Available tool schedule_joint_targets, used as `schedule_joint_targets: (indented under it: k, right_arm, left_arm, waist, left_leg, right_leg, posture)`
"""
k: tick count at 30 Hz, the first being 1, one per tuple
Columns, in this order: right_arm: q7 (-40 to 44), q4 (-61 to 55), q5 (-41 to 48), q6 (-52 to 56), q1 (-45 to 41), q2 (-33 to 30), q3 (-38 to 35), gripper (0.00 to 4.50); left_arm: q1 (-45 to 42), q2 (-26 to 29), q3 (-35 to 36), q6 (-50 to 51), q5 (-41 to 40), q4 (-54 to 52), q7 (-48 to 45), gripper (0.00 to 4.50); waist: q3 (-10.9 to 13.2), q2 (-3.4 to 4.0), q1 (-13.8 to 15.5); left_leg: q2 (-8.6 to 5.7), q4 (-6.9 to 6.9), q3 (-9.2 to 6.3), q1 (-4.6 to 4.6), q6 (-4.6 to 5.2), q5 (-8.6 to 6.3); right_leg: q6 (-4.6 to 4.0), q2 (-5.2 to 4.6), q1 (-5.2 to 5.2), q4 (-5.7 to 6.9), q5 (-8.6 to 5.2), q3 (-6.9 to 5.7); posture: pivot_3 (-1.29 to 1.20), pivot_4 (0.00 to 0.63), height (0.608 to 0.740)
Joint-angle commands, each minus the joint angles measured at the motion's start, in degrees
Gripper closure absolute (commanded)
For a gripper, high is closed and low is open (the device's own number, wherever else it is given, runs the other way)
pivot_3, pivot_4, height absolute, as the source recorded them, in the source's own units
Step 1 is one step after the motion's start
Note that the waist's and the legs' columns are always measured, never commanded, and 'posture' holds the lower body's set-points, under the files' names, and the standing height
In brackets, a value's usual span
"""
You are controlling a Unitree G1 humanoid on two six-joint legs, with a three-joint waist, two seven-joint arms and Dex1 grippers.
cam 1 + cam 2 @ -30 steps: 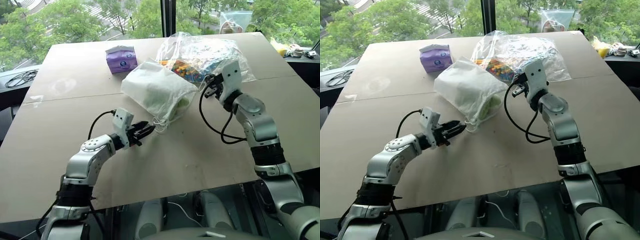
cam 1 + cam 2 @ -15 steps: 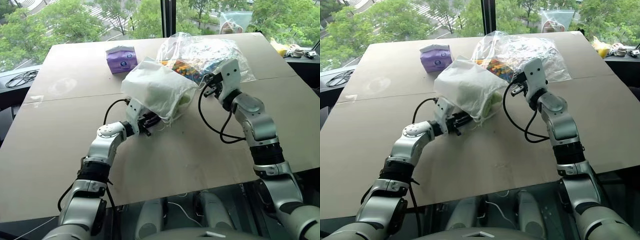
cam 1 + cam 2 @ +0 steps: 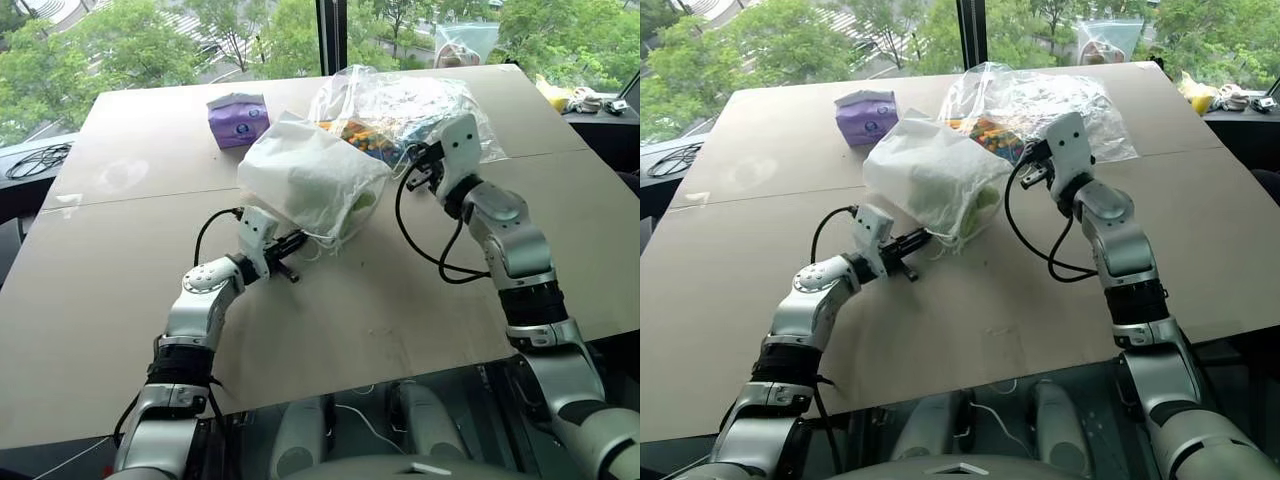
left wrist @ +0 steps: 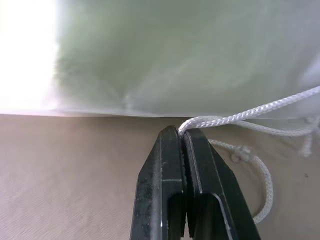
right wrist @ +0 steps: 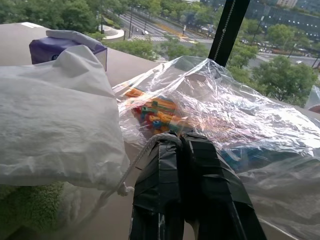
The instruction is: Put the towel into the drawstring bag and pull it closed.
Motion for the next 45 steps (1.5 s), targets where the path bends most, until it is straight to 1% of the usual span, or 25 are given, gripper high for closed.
schedule_joint_targets:
  k: [1, 4, 6, 8, 11, 15, 21, 24, 26, 30, 34, 39, 41, 45]
  right_arm:
    - [-4.80, 1.24, -4.78, -6.46, -2.33, -1.39, -0.90, 4.50]
    - [-10.55, 4.54, -8.10, -11.27, -3.33, -1.94, -2.42, 4.50]
    - [-14.19, 6.18, -9.36, -13.65, -4.49, -2.33, -3.92, 4.50]
    - [-17.34, 7.68, -11.31, -15.94, -5.22, -3.38, -4.70, 4.50]
    - [-22.00, 9.88, -13.11, -18.13, -5.74, -4.80, -6.34, 4.50]
    - [-25.67, 10.95, -12.36, -17.81, -5.71, -4.52, -9.03, 4.50]
    - [-32.05, 10.48, -9.89, -13.72, -4.52, -2.34, -13.72, 4.50]
    - [-37.48, 9.93, -7.45, -10.08, -4.05, -0.41, -18.18, 4.50]
    - [-41.14, 9.73, -5.41, -8.14, -4.00, 0.76, -21.36, 4.50]
    - [-47.31, 9.16, -3.39, -6.16, -3.78, 1.53, -25.39, 4.50]
    - [-50.92, 7.53, -3.29, -5.07, -3.24, 1.39, -26.10, 4.50]
    - [-56.75, 5.41, -1.31, -3.14, -2.51, 2.13, -29.00, 4.50]
    - [-58.23, 4.51, -0.49, -2.35, -2.24, 2.69, -29.57, 4.50]
    - [-58.67, 3.71, 1.08, -2.11, -1.76, 3.57, -29.12, 4.50]
  left_arm:
    - [2.12, -0.99, 2.57, -8.33, 4.49, -5.70, 7.83, 4.46]
    - [3.75, -1.44, 1.31, -15.66, 15.39, -6.90, 18.69, 4.46]
    - [3.59, -1.45, 1.72, -17.15, 22.90, -7.29, 27.88, 4.46]
    - [2.95, -1.95, 2.92, -16.38, 27.83, -7.73, 35.61, 4.46]
    - [1.66, -1.89, 4.20, -14.25, 33.68, -7.96, 44.66, 4.46]
    - [0.75, -0.70, 5.77, -11.92, 37.06, -7.53, 50.10, 4.46]
    - [1.42, -1.15, 12.53, -6.46, 36.08, -8.19, 57.68, 4.46]
    - [1.16, -2.31, 17.02, -2.62, 35.15, -8.29, 62.68, 4.46]
    - [0.51, -2.77, 18.62, -1.13, 34.88, -8.02, 65.08, 4.46]
    - [-0.55, -3.00, 18.82, 0.04, 34.42, -7.39, 67.05, 4.46]
    - [-1.43, -3.70, 18.69, 0.11, 33.82, -6.77, 68.94, 4.46]
    - [-2.28, -4.40, 20.07, -0.71, 33.24, -6.40, 72.78, 4.46]
    - [-2.54, -4.47, 20.28, -0.66, 33.00, -6.44, 73.62, 4.46]
    - [-2.46, -4.05, 19.57, -0.90, 33.58, -6.66, 74.46, 4.46]
  waist:
    - [0.00, 0.00, 0.20]
    - [0.00, 0.00, 0.46]
    - [0.00, 0.00, 0.55]
    - [0.00, 0.00, 0.51]
    - [0.00, -0.01, 0.49]
    - [0.00, -0.01, 0.26]
    - [0.00, -0.01, 0.12]
    - [0.00, -0.01, 0.20]
    - [-0.01, -0.01, 0.28]
    - [-0.01, -0.01, 0.59]
    - [-0.01, -0.01, 0.28]
    - [-0.01, -0.01, 0.11]
    - [-0.01, -0.02, 0.16]
    - [-0.01, -0.02, 0.14]
  left_leg:
    - [0.00, 0.00, -0.03, -0.03, 0.00, 0.00]
    - [-0.06, -0.01, -0.01, -0.04, 0.00, 0.00]
    - [-0.09, 0.00, 0.03, -0.04, 0.00, 0.00]
    - [-0.09, 0.01, 0.06, -0.04, 0.00, 0.00]
    - [-0.07, 0.00, 0.06, -0.03, 0.00, 0.00]
    - [-0.05, -0.05, 0.07, -0.02, -0.01, 0.00]
    - [0.01, -0.09, 0.11, 0.00, -0.01, 0.00]
    - [0.01, -0.08, 0.11, 0.00, -0.01, 0.00]
    - [0.00, -0.06, 0.12, 0.00, -0.01, 0.00]
    - [-0.04, -0.04, 0.10, -0.04, -0.01, 0.01]
    - [-0.05, -0.04, 0.14, -0.03, -0.01, 0.00]
    - [0.01, -0.06, 0.13, 0.00, -0.01, 0.01]
    - [0.01, -0.06, 0.10, 0.00, -0.01, 0.01]
    - [0.00, -0.05, 0.16, 0.00, -0.01, 0.01]
  right_leg:
    - [-0.05, 0.00, 0.00, -0.01, 0.07, -0.03]
    - [-0.11, -0.05, 0.01, -0.03, 0.05, -0.03]
    - [-0.11, -0.09, 0.01, -0.03, 0.05, -0.02]
    - [-0.09, -0.09, 0.01, -0.03, 0.05, -0.01]
    - [-0.01, -0.08, 0.01, -0.03, 0.07, -0.02]
    - [0.12, -0.03, 0.00, -0.03, 0.17, -0.03]
    - [0.13, -0.01, -0.01, -0.03, 0.19, -0.01]
    - [0.13, -0.02, -0.01, -0.02, 0.19, -0.01]
    - [0.13, -0.03, 0.00, -0.02, 0.20, 0.00]
    - [0.13, -0.08, 0.01, -0.02, 0.21, -0.04]
    - [0.14, -0.09, 0.01, -0.02, 0.22, 0.00]
    - [0.14, -0.01, 0.00, 0.00, 0.22, 0.00]
    - [0.14, 0.00, 0.00, 0.01, 0.22, -0.01]
    - [0.15, -0.02, 0.00, 0.01, 0.22, 0.03]
  posture:
    - [0.00, 0.150, 0.740]
    - [0.00, 0.150, 0.740]
    - [0.00, 0.150, 0.740]
    - [0.00, 0.150, 0.740]
    - [0.00, 0.150, 0.740]
    - [0.00, 0.150, 0.740]
    - [0.00, 0.150, 0.740]
    - [0.00, 0.150, 0.740]
    - [0.00, 0.150, 0.740]
    - [0.00, 0.150, 0.740]
    - [0.00, 0.150, 0.740]
    - [0.00, 0.150, 0.740]
    - [0.00, 0.150, 0.740]
    - [0.00, 0.150, 0.740]
